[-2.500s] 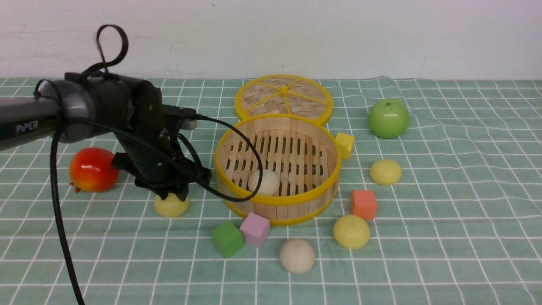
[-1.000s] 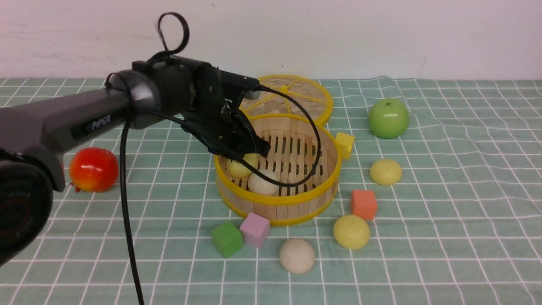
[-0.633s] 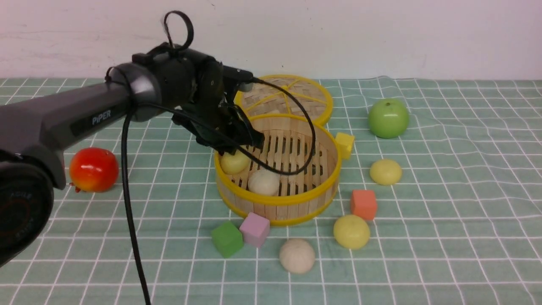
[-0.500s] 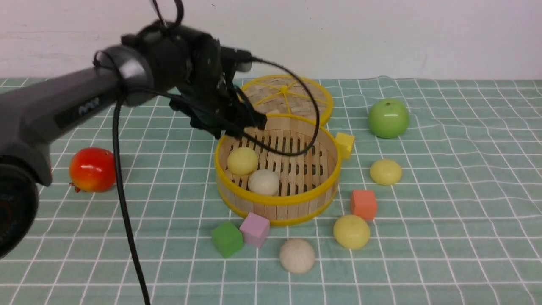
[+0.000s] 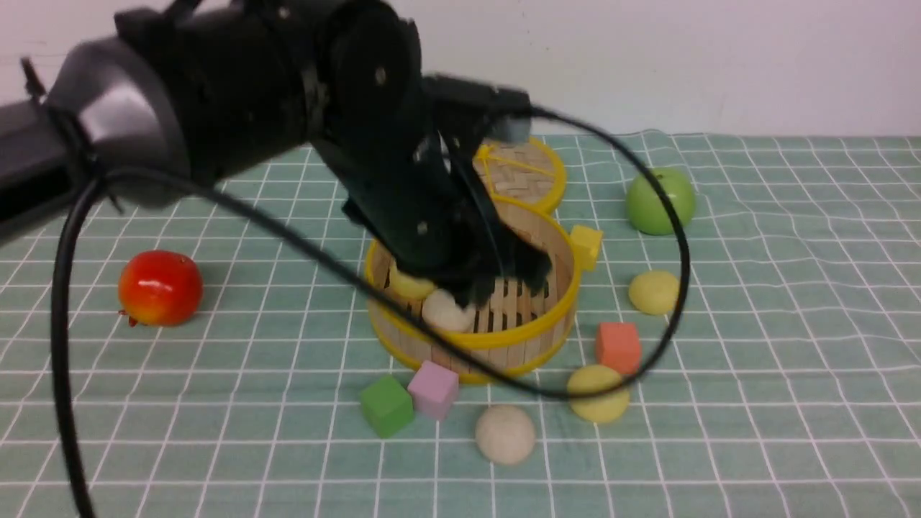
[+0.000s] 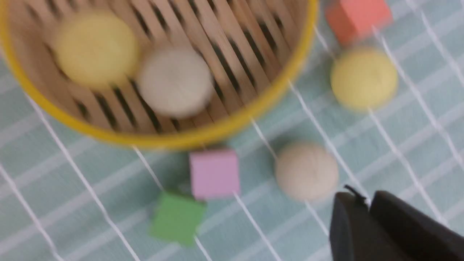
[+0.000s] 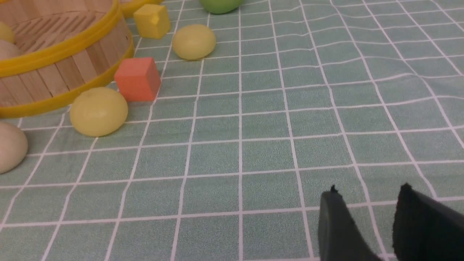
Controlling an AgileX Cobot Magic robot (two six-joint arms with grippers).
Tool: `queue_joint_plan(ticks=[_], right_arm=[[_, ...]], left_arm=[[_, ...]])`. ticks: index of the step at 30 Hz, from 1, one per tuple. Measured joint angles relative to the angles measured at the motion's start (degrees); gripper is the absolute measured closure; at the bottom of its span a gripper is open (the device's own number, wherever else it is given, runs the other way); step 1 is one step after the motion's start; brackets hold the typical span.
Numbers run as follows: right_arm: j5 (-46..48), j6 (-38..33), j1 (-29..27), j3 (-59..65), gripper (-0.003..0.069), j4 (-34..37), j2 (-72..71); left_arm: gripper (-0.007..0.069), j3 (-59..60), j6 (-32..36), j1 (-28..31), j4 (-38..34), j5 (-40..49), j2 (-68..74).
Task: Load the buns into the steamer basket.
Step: Use the right arm to grab a steamed stuffed bun
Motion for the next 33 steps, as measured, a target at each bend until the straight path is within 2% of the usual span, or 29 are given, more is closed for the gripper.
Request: queue_joint_plan(ticks=[2, 14, 20, 23, 26, 29, 30, 33], right_arm=[[0.00, 0.00, 0.00, 0.00, 0.0419, 0.00, 0.00], [0.00, 0.00, 0.00, 0.00, 0.0419, 0.00, 0.00], [0.00, 0.00, 0.00, 0.00, 0.0419, 0.00, 0.00], [0.00, 0.00, 0.00, 0.00, 0.0419, 0.00, 0.00], [0.00, 0.00, 0.00, 0.00, 0.0419, 0.00, 0.00], [0.00, 0.00, 0.00, 0.00, 0.0419, 0.00, 0.00], [0.00, 0.00, 0.00, 0.00, 0.0419, 0.00, 0.00], [0.00, 0.00, 0.00, 0.00, 0.0419, 0.00, 0.00]], left_arm=[[0.0638, 2.07, 0.12, -0.12, -1.13, 0.64, 0.12], [0.0635, 2.62, 2.17, -0.12, -4.04, 1.90, 4.62], [0.0559, 2.57, 3.08, -0.12, -4.26, 0.73, 6.92], [0.0544, 2.45, 3.46, -0.12, -4.26, 0.27, 6.81], [0.0555, 2.40, 3.46, -0.12, -3.58, 0.62, 5.66], [0.0603, 3.78, 2.99, -0.12, -2.57, 0.90, 1.96], [0.0631, 5.82, 2.74, -0.12, -2.47, 0.32, -1.70], [0.0638, 12.10, 2.16, -0.12, -2.52, -3.33, -11.02]])
